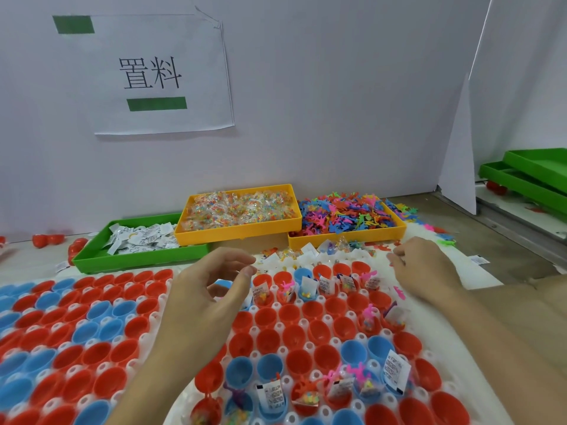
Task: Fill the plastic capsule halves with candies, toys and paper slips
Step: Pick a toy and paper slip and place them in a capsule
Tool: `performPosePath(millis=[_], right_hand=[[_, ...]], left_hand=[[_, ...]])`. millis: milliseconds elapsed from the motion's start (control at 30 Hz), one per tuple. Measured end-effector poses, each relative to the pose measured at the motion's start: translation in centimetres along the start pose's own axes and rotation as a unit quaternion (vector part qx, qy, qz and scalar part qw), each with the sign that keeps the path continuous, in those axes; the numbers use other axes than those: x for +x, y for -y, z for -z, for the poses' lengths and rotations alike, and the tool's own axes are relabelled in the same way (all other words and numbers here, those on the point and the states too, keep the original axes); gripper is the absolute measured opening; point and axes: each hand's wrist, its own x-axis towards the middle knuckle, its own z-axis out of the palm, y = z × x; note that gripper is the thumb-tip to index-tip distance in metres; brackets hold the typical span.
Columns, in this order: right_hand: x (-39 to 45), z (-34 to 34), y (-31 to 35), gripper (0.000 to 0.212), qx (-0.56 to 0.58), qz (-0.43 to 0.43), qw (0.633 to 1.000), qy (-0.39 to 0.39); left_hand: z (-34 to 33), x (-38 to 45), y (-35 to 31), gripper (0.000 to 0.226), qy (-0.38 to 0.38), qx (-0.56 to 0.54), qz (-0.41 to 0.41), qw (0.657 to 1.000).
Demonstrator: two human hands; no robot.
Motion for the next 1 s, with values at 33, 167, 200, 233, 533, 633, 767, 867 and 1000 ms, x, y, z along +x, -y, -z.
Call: performPosePath(millis=[33,167,200,233,533,633,767,867,1000], right_hand=[[-0.1,-0.1,0.3,0.027,-0.020,-0.011,1.000,-0.015],[-0.2,-0.1,1.2,0.023,-0.039,-0.043,0.997,-0.040],[-0.2,-0.1,1.3,0.020,-0.039,-0.049,0.997,-0.042],[-0.2,0.0,1.5,0.017,-0.040,-0.053,0.997,-0.043],[-0.7,0.9,1.4,0.026,-0.027,-0.031,0.999,-0.024],[-0.6,1.1,0.9,0.033,-0.006,-0.056,0.998,0.007],[-0.4,0.7,0.6,0.027,0.058,-0.084,0.995,0.012],[-0.3,0.5,0.5,0.026,0.070,-0.093,0.993,0.009],[-0.4,0.7,0.8,0.024,0.065,-0.083,0.994,-0.012]], left_hand=[[0.0,0.0,0.0,0.017,0.000,0.001,0.000,1.000],[-0.1,0.0,0.1,0.016,0.002,0.004,0.001,1.000],[0.0,0.0,0.2,0.016,0.003,0.004,0.001,1.000],[-0.1,0.1,0.2,0.016,0.003,0.005,0.001,1.000],[-0.1,-0.1,0.2,0.017,0.006,0.006,-0.005,1.000],[-0.1,0.0,0.2,0.017,0.004,0.005,-0.008,1.000],[-0.1,0.0,0.2,0.019,0.005,0.008,-0.008,1.000],[-0.1,0.0,0.2,0.019,0.004,0.013,-0.008,1.000],[-0.1,0.0,0.2,0.019,0.004,0.018,-0.010,1.000]])
